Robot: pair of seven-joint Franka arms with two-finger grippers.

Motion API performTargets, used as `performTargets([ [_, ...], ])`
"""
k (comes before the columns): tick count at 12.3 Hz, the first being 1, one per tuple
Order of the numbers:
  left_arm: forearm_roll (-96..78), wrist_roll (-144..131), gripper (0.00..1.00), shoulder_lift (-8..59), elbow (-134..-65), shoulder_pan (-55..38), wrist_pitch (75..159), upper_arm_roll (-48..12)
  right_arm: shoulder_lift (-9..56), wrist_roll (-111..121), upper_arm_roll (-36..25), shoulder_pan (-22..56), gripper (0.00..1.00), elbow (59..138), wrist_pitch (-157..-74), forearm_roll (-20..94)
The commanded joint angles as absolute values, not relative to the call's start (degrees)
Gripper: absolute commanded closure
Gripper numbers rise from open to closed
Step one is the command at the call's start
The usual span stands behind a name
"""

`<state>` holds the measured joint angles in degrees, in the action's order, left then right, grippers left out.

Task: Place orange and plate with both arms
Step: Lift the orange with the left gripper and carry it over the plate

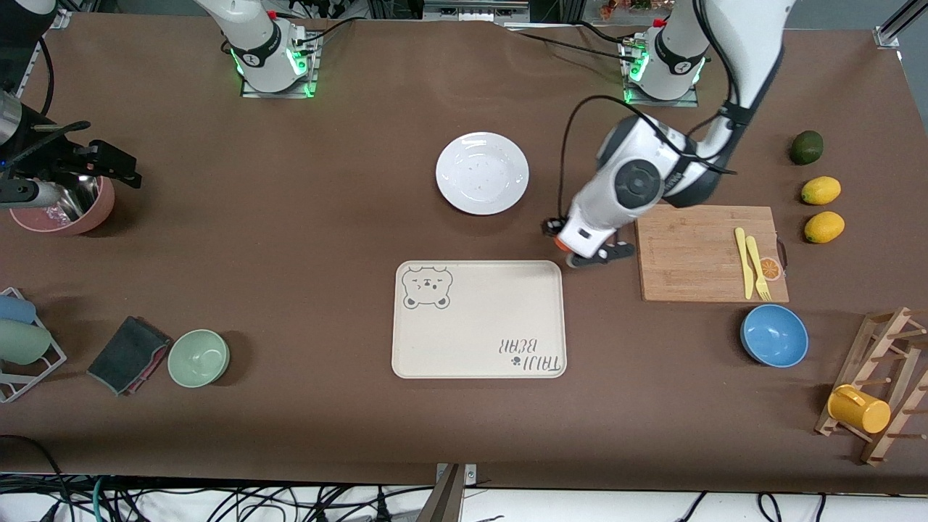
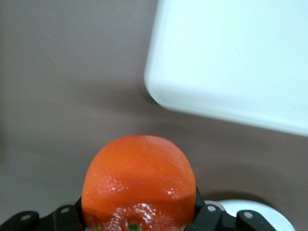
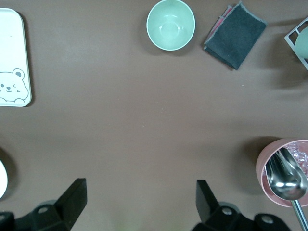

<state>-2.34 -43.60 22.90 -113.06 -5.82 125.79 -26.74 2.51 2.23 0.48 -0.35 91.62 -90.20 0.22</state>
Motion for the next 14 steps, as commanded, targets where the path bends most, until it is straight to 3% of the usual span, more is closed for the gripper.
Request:
performTargets([
  [1, -3.3, -48.8, 0.46, 22.9, -113.3, -7.8, 125.2, -30.5, 1.5, 2.5, 1.0, -1.1, 0.00, 92.5, -89.7, 1.1],
  [9, -2.4, -54.3, 0.46, 30.2, -112.8, -21.6, 127.3, -30.2, 1.5, 2.5, 1.0, -1.1, 0.00, 92.5, -89.7, 1.1],
  [14, -1.2, -54.5, 0.44, 35.2, -109.2, -23.0, 127.1, -30.0, 1.5, 2.5, 1.0, -1.1, 0.00, 92.5, -89.7, 1.1],
])
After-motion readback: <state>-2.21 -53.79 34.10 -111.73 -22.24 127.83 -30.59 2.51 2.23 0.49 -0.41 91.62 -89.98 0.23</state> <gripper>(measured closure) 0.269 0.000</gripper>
